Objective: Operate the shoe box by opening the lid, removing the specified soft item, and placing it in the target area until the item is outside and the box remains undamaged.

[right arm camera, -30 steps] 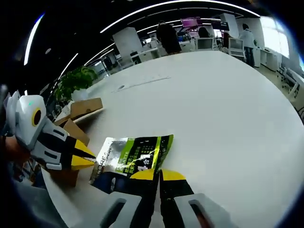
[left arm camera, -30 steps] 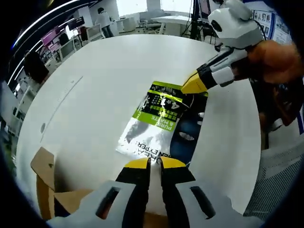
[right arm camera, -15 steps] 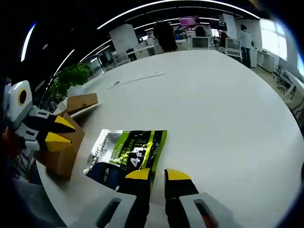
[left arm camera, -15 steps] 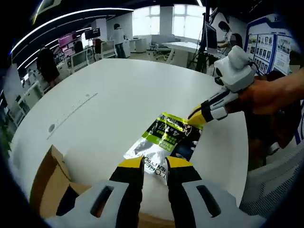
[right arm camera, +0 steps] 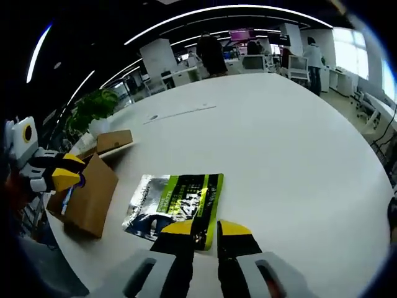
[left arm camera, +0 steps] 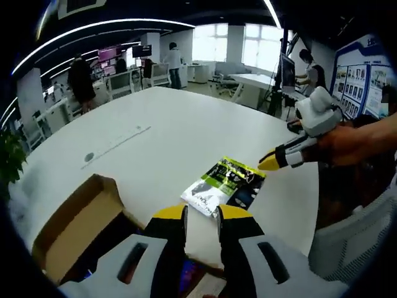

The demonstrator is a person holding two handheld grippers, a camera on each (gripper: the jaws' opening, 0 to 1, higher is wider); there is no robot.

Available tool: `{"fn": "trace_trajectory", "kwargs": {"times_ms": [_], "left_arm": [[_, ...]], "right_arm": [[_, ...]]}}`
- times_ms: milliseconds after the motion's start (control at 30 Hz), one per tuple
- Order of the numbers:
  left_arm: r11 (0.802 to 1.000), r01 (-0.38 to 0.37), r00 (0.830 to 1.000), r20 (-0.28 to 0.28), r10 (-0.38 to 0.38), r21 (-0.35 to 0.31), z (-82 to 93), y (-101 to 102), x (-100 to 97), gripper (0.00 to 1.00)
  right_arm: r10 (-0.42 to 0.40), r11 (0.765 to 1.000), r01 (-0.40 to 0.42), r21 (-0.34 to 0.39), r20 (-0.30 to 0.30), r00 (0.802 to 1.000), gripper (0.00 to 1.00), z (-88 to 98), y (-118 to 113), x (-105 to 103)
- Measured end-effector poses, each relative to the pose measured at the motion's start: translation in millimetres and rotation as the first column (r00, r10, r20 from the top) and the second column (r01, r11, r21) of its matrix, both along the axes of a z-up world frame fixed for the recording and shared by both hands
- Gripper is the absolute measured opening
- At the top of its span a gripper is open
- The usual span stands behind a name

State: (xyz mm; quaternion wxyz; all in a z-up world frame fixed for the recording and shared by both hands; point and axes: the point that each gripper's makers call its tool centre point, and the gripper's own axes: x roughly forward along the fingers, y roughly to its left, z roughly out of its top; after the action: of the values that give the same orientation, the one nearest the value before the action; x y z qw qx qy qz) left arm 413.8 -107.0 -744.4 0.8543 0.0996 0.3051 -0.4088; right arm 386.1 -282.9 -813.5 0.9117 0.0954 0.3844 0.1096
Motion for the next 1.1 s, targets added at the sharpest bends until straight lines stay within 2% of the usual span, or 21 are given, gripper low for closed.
{"fn": "trace_trajectory", "kwargs": {"times_ms": [200, 300, 567, 700, 867, 967, 1033, 1100], "left_arm": [[0.998, -0.061, 0.998, 0.000, 0.061, -0.011, -0.7, 36, -9.9, 0.18], [0.993, -0.109, 0.993, -0.045, 0.107, -0.050, -1.4, 53, -16.0, 0.17], [0.985, -0.168, 0.985, -0.035, 0.167, -0.046, -1.5, 94, -20.6, 0.16], [0.979, -0.198, 0.980, -0.033, 0.196, -0.045, -2.6, 114, -21.6, 0.16], [0.967, -0.250, 0.968, -0.033, 0.249, -0.051, -2.3, 138, -20.2, 0.16], [0.945, -0.314, 0.949, -0.073, 0.308, -0.095, -1.3, 149, -20.9, 0.17], [0.946, -0.312, 0.950, -0.064, 0.307, -0.089, -1.8, 154, -21.7, 0.17], [0.941, -0.327, 0.944, -0.063, 0.323, -0.090, -1.5, 159, -23.4, 0.17]], "right_arm": [[0.024, 1.000, -0.024, 0.012, 0.003, 1.000, 0.08, 3.2, 23, -4], [0.035, 0.998, -0.036, 0.056, 0.014, 0.999, 0.08, 9.8, 38, -4], [0.055, 0.996, -0.057, 0.074, 0.031, 0.998, 0.09, 19.6, 54, 0], [0.075, 0.994, -0.079, 0.077, 0.054, 0.996, 0.10, 31.1, 67, 4], [0.108, 0.991, -0.114, 0.072, 0.083, 0.991, 0.11, 43.2, 83, 14], [0.139, 0.987, -0.145, 0.069, 0.088, 0.986, 0.11, 48.2, 98, 15], [0.173, 0.983, -0.178, 0.053, 0.092, 0.981, 0.12, 50.4, 109, 15], [0.163, 0.981, -0.173, 0.092, 0.107, 0.981, 0.12, 55.3, 118, 19]]}}
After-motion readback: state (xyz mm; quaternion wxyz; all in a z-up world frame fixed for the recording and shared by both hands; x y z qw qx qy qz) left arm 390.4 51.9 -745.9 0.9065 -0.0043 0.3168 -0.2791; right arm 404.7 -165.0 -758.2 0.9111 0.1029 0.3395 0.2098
